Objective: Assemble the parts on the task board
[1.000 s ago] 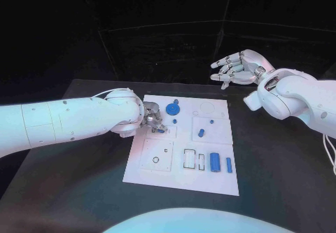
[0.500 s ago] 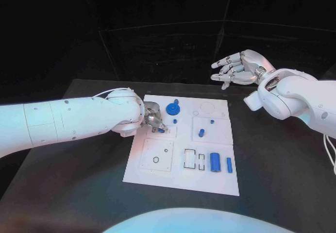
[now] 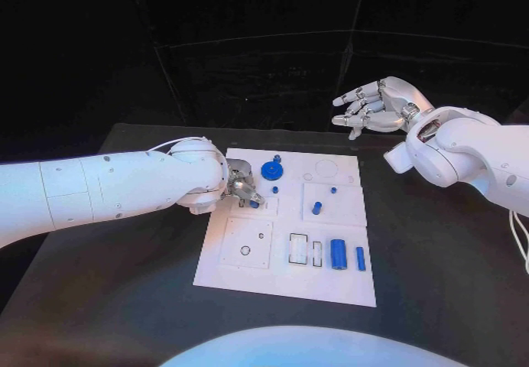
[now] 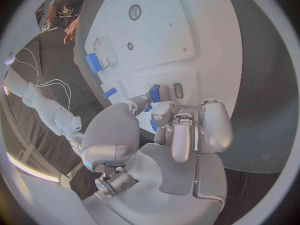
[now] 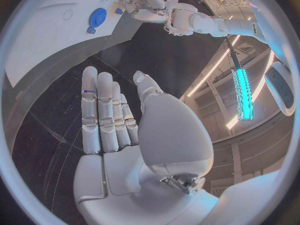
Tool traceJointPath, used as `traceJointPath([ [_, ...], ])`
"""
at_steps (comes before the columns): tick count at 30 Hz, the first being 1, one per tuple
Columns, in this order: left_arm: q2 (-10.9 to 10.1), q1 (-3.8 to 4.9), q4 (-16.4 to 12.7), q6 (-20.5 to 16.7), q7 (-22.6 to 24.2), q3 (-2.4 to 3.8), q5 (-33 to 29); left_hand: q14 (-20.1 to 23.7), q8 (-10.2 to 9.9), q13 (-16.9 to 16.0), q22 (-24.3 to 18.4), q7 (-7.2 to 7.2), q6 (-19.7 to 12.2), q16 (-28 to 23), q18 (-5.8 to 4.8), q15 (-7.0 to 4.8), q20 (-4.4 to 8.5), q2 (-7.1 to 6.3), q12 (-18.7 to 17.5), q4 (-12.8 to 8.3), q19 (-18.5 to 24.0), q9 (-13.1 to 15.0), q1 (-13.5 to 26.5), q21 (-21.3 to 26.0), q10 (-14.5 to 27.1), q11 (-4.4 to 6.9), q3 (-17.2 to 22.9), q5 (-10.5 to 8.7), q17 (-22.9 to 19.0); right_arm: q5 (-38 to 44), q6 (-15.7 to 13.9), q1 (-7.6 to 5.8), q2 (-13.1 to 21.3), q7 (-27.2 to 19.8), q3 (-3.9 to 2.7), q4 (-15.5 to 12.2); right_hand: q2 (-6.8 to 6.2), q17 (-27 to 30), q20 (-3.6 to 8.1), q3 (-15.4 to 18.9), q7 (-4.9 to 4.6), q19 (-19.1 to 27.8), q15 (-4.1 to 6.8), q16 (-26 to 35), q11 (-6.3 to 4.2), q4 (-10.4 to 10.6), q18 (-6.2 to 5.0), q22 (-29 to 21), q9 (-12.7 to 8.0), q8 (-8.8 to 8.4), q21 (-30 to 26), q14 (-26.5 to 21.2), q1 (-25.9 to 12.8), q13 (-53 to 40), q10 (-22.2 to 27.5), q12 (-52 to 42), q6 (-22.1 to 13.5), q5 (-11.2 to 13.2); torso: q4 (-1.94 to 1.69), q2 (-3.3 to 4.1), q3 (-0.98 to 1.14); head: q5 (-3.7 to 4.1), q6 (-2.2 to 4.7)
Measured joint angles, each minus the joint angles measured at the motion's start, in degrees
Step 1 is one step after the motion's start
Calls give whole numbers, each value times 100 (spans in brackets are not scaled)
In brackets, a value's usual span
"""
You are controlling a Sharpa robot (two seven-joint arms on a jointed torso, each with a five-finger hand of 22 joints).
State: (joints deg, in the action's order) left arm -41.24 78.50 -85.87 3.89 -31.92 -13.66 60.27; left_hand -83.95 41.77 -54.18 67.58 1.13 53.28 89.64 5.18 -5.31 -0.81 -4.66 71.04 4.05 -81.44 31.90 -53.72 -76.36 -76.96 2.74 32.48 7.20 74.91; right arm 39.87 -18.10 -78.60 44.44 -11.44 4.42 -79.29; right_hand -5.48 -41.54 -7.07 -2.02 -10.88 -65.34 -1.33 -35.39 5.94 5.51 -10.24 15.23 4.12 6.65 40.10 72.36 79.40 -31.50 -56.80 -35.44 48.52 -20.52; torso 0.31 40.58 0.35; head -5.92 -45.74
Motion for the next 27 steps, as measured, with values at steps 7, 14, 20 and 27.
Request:
traceJointPath([
  [7,2,-5,12,24,-20,-5,-21,0,0,-12,62,-11,49,0,2,0,13,-8,2,175,-27,-19,149,-51,-20,7,-207,0,0,0,0,0,5,1,0,-4,0,0,0,18,0,0,0,0,0,18,0,0,0,0,0,0,0,8,0,0,0,0,0,-3,-1,10,-1],
  [14,2,-6,32,18,-33,-6,-33,0,0,-18,94,-5,96,0,2,0,1,-50,24,318,-40,-28,338,-51,-45,4,-495,-27,0,0,-1,0,5,0,0,-4,0,0,0,18,0,0,0,0,0,18,0,0,0,0,0,0,0,8,0,0,0,0,0,-4,-3,12,-3],
  [20,-8,-7,34,1,-40,-7,-38,-14,-22,-38,150,-31,132,0,3,-14,19,-124,48,543,-59,-42,412,-87,-57,17,-1115,-32,0,0,-1,0,3,0,0,0,0,0,0,18,0,0,0,0,0,18,0,-1,0,0,0,0,0,8,0,0,0,0,0,-5,-5,12,3],
  [27,-38,-8,-21,-22,-41,-7,-47,1,-49,-50,198,-51,152,0,3,-42,38,-105,77,726,-77,-48,394,-110,-85,45,-1647,-32,0,0,-1,0,1,-1,0,10,2,5,0,32,-21,0,0,0,0,32,0,-4,0,0,0,0,-2,14,0,0,-21,0,-3,-7,-5,19,8],
])
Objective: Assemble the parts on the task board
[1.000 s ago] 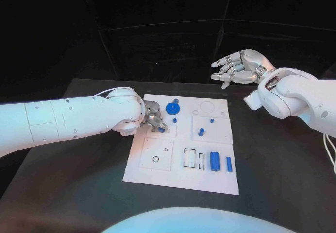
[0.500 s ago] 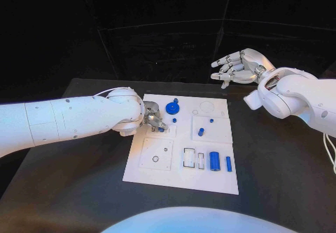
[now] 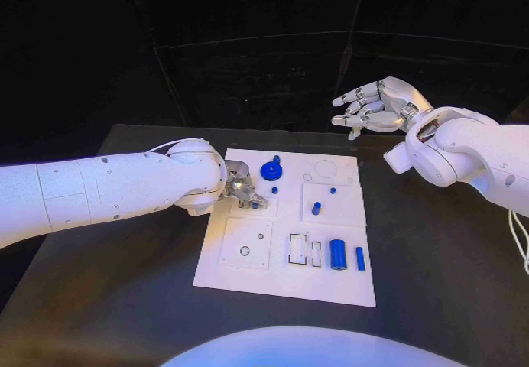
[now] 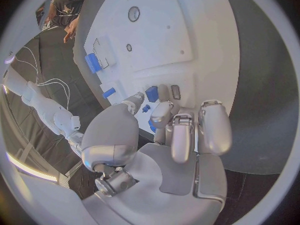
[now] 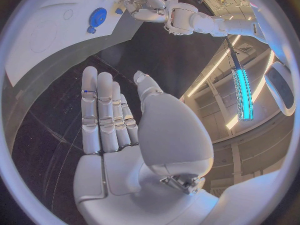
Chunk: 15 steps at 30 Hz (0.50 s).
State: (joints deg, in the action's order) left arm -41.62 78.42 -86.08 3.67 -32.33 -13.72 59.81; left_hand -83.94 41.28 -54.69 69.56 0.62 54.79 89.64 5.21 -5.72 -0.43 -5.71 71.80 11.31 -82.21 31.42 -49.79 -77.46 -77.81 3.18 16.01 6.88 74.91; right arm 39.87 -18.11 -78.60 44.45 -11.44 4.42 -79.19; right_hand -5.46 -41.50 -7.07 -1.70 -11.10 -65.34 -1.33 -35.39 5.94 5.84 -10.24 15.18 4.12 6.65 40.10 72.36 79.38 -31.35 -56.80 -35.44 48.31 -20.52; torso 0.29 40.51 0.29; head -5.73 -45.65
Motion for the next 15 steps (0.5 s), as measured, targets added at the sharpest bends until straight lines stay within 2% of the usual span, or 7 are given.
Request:
traceJointPath([
  [2,-8,0,-22,-6,0,0,-5,0,0,0,8,0,0,0,0,0,0,68,0,58,0,0,-116,0,0,0,-186,0,0,0,0,0,-1,0,0,2,30,0,0,0,0,0,0,0,0,0,0,0,0,0,0,0,-30,0,0,0,0,0,0,-1,0,0,1],
  [7,-45,0,-67,-21,0,0,-17,0,0,0,8,0,0,0,1,0,0,73,3,70,0,-5,-119,0,0,0,-224,0,0,0,1,0,-5,0,0,12,30,0,0,0,0,0,-20,0,0,0,0,0,0,0,0,-20,-30,0,0,-23,0,0,-1,-2,1,3,4],
  [10,-98,3,-103,-33,0,4,-24,0,-6,12,6,0,0,0,1,0,0,139,3,134,0,-5,-275,0,0,0,-449,0,0,0,1,0,-6,0,0,17,30,0,0,15,0,0,-20,0,0,15,0,0,0,23,-21,-20,-30,6,0,-23,0,0,-1,-2,1,3,12],
  [12,-151,17,-141,-39,0,16,-28,0,-22,14,-11,0,0,0,1,0,0,134,12,150,0,-5,-283,0,-5,-6,-512,0,0,0,1,0,-7,0,0,25,30,0,0,16,0,0,-20,0,0,15,0,1,0,23,-21,-20,-30,6,0,-23,0,0,-1,-2,1,5,17],
  [14,-200,27,-172,-40,0,83,-31,0,-22,-243,-63,0,0,0,1,0,0,131,143,162,0,-5,-339,8,-93,-13,-585,0,0,0,1,0,-8,0,0,34,30,0,0,15,0,0,-20,0,0,16,0,1,0,23,-21,-20,-30,6,0,-23,0,0,-3,-2,1,10,25],
  [15,-230,39,-186,-38,-1,164,-34,0,-22,-280,-101,0,0,0,2,0,0,131,163,174,0,-5,-349,45,-93,-12,-634,-12,0,0,2,0,-8,0,0,40,30,0,0,15,0,0,-20,0,0,16,0,1,0,23,-21,-20,-30,6,0,-23,0,0,-3,-2,0,12,26],
])
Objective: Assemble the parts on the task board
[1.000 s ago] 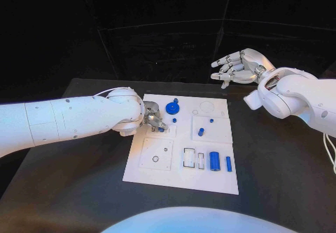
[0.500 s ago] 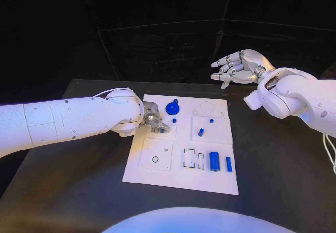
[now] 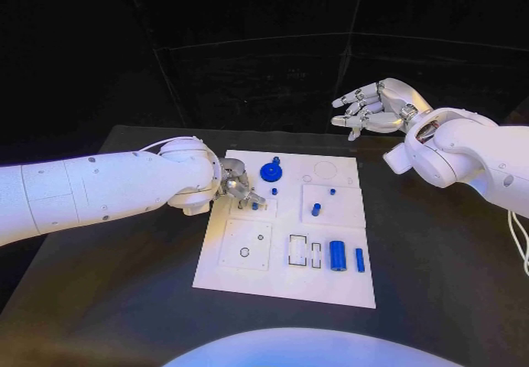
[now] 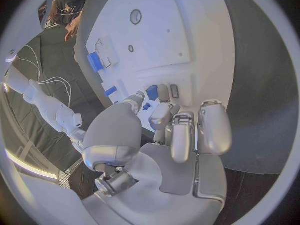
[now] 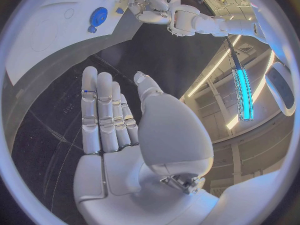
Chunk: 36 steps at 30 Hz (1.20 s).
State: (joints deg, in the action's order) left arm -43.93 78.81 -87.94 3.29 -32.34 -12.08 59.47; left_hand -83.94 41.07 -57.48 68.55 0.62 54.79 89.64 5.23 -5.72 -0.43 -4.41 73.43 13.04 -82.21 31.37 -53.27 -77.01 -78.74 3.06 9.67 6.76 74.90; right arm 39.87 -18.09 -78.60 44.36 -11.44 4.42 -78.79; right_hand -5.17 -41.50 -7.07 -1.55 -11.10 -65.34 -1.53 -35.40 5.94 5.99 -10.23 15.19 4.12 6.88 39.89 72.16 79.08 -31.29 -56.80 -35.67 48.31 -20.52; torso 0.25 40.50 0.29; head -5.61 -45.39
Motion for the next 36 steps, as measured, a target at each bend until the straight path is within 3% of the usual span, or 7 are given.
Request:
traceJointPath([
  [2,-36,52,-9,16,-5,125,-2,0,0,26,-92,13,-13,0,0,0,-9,10,1,37,34,0,-78,69,21,-21,-129,-150,0,0,0,0,-3,0,0,11,0,0,0,0,0,0,0,0,0,0,0,0,0,0,0,0,0,0,0,0,0,0,0,0,0,2,6],
  [5,-65,195,29,107,-21,236,-11,0,-59,245,-282,86,-114,0,2,0,-25,16,-124,83,130,-9,-207,209,205,-52,-301,-259,0,0,1,0,-8,0,0,34,0,0,0,0,0,0,0,0,0,0,-1,0,0,0,0,0,0,0,0,0,0,0,0,1,0,3,16],
  [10,-37,450,290,432,-66,315,-85,-7,-221,636,-564,192,-342,0,1,36,-79,58,-344,155,243,-118,-460,424,449,-158,-524,-277,0,0,1,0,-24,0,0,58,0,0,0,0,0,0,0,0,0,0,0,0,0,0,0,0,0,0,0,0,0,0,2,3,3,1,34],
  [15,157,572,702,792,-93,332,-202,-2,-400,738,-623,278,-488,0,1,104,-111,120,-354,231,275,-267,-638,465,546,-214,-715,-277,0,0,2,0,-42,2,0,79,0,0,0,0,0,0,0,0,0,0,0,0,0,0,0,0,0,0,0,1,0,0,5,9,5,-7,65],
  [27,746,625,1915,1428,-162,316,-326,-11,-688,853,-702,397,-731,0,3,197,-176,281,-421,292,297,-568,-893,532,648,-317,-981,-277,0,0,4,0,-63,8,0,86,0,5,0,0,19,0,0,0,0,0,0,-4,0,0,0,0,0,6,0,-22,-19,0,5,15,5,-49,100],
  [36,1087,450,2473,1608,-126,289,-298,-11,-620,794,-618,347,-526,0,3,197,-195,310,-378,343,275,-626,-914,532,648,-317,-1195,-307,0,0,5,0,-75,11,0,79,-1,4,0,0,19,0,0,0,0,0,0,-4,0,0,0,0,1,6,0,-22,-19,-16,6,16,3,-62,86],
])
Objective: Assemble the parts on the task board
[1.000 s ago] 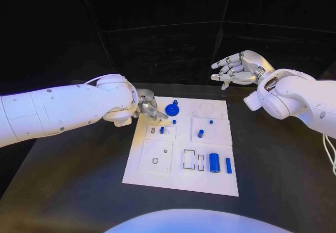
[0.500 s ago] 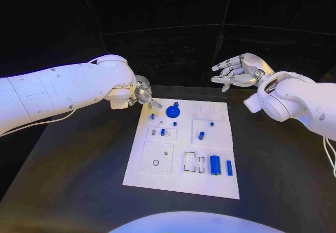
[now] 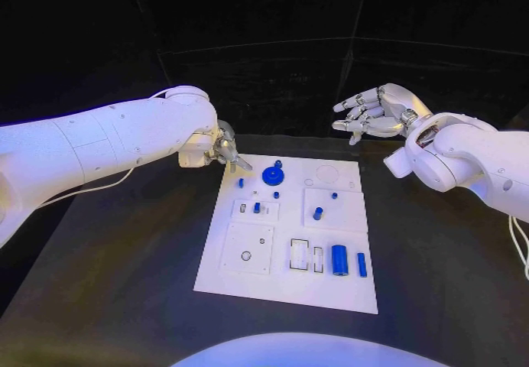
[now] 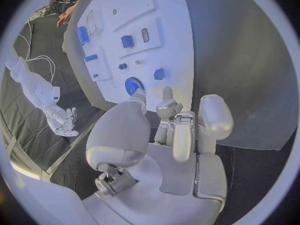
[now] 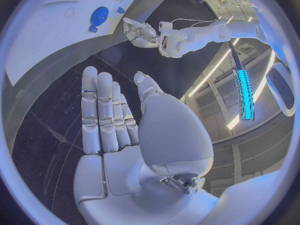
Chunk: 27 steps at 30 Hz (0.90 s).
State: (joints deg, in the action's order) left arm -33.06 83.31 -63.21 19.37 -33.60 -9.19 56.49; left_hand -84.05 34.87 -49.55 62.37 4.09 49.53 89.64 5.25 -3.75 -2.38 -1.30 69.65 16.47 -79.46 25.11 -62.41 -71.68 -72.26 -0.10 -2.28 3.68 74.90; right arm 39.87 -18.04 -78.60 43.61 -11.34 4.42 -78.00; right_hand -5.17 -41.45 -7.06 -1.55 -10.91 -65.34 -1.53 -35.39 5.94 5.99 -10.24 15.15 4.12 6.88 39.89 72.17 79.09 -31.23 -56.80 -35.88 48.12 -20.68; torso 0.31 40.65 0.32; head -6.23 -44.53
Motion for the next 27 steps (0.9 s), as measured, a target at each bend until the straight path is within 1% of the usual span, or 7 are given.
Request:
traceJointPath([
  [3,73,-41,115,13,33,-2,9,0,66,-4,9,-41,75,0,0,0,0,63,1,22,0,8,105,0,-24,24,-151,-81,0,0,1,0,-5,0,0,-1,0,0,0,0,0,0,0,0,0,0,0,0,0,0,0,0,0,6,0,0,0,-12,4,-2,0,-7,0],
  [9,161,-106,261,24,98,-5,26,0,109,-9,11,-61,95,0,0,0,1,59,1,-3,0,23,111,0,-32,32,-197,-80,0,2,3,0,-13,2,0,0,0,0,0,17,0,0,0,0,-5,-17,0,-5,0,0,0,0,0,15,5,-23,0,-12,5,-7,1,-9,-5],
  [10,166,-114,270,25,106,-5,28,0,109,-9,11,-61,95,0,0,0,1,59,1,-3,0,26,111,0,-32,32,-197,-80,0,4,4,0,-16,2,0,3,0,0,0,17,0,0,0,0,-22,-17,0,-5,0,0,0,0,0,15,22,-23,0,-12,4,-9,1,-7,-5],
  [13,182,-128,278,33,128,-7,33,0,118,-11,18,-61,95,0,0,0,1,69,1,-3,0,30,101,0,-32,32,-197,-81,0,13,8,0,-24,3,0,18,0,5,0,17,0,0,0,0,-1,-17,0,-5,0,22,0,0,0,15,43,-23,0,-12,-4,-10,0,-2,-8],
  [18,196,-144,272,51,156,-7,38,0,136,-16,28,-82,116,0,0,0,1,150,1,-19,-1,37,21,0,-32,32,-213,-80,0,22,12,0,-34,5,0,32,17,5,0,16,0,0,0,0,-1,-17,0,-5,0,22,-21,0,18,21,42,-23,0,-12,-7,-14,-1,-7,-16],
  [21,201,-151,270,68,167,-7,40,0,161,-19,40,-82,116,0,0,-1,15,175,1,-35,-15,37,-5,0,-53,53,-228,-81,0,27,14,0,-35,5,0,39,23,5,0,16,0,0,0,0,0,-17,0,-5,0,22,-23,0,23,21,42,-23,0,-12,-7,-16,0,-11,-18],
  [27,204,-181,276,112,175,-15,43,0,182,-19,41,-82,115,0,1,-1,23,234,1,-35,-22,42,-64,0,-53,53,-228,-80,0,33,15,0,-35,6,0,39,23,5,0,16,0,0,0,0,0,-17,0,-4,0,22,-23,0,23,28,42,-23,0,-31,-7,-16,3,-20,-18],
])
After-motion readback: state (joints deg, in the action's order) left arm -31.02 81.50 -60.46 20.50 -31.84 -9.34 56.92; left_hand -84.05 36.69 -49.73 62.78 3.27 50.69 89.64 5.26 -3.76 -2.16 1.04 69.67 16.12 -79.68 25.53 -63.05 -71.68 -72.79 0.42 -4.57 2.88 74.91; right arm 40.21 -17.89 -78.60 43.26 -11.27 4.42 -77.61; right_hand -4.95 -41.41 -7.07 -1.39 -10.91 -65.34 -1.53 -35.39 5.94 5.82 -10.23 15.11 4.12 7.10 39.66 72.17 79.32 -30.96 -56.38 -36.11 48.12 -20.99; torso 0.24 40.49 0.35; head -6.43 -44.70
